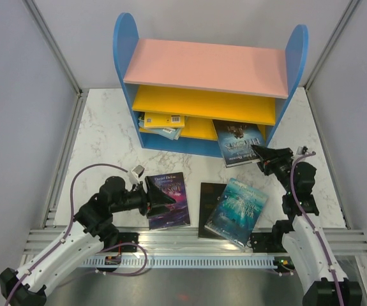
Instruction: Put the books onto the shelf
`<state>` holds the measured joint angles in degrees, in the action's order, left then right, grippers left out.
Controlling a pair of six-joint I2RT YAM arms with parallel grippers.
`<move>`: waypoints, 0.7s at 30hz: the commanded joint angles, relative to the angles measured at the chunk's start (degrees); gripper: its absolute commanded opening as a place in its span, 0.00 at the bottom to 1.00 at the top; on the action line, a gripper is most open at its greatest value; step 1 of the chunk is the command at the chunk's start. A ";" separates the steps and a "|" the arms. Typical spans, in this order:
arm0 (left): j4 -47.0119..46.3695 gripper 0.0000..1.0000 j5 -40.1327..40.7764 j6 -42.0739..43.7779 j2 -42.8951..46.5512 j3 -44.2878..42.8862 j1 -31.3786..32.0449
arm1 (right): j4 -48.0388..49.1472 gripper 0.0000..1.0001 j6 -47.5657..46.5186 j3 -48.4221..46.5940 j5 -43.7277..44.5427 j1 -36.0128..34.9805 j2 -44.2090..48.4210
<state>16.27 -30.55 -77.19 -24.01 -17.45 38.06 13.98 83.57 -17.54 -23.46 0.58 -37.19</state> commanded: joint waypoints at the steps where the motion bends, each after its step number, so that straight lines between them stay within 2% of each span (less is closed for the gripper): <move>1: 0.78 0.71 0.05 2.30 -0.60 -1.80 -0.01 | 4.50 0.00 6.95 2.59 9.91 0.83 8.06; 3: 0.78 0.71 -0.21 2.39 -1.38 -2.14 -0.01 | -1.22 0.00 10.11 5.48 16.74 0.74 11.51; 7: 0.78 0.71 -1.27 3.27 -3.32 -3.29 -0.01 | -2.72 0.00 14.08 9.72 22.14 0.74 15.92; 15: -0.01 0.71 -3.03 5.64 -7.54 -4.61 -0.01 | -0.10 0.00 14.08 8.23 27.68 -0.31 9.87; 18: -1.68 0.70 -3.82 6.35 -9.91 -4.96 -0.09 | 2.89 0.00 13.81 6.47 32.06 -5.05 4.51; 19: -2.12 0.70 -4.43 6.61 -10.61 -5.13 -0.10 | 3.68 0.00 14.51 6.12 34.08 -8.98 2.15; 21: -2.82 0.70 -4.79 7.40 -12.72 -6.10 -0.10 | 5.97 0.00 16.00 5.59 41.89 -13.91 -0.07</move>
<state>16.51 -32.82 -73.41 -34.85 -20.25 38.02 17.02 91.33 -9.02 2.76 -8.32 -34.39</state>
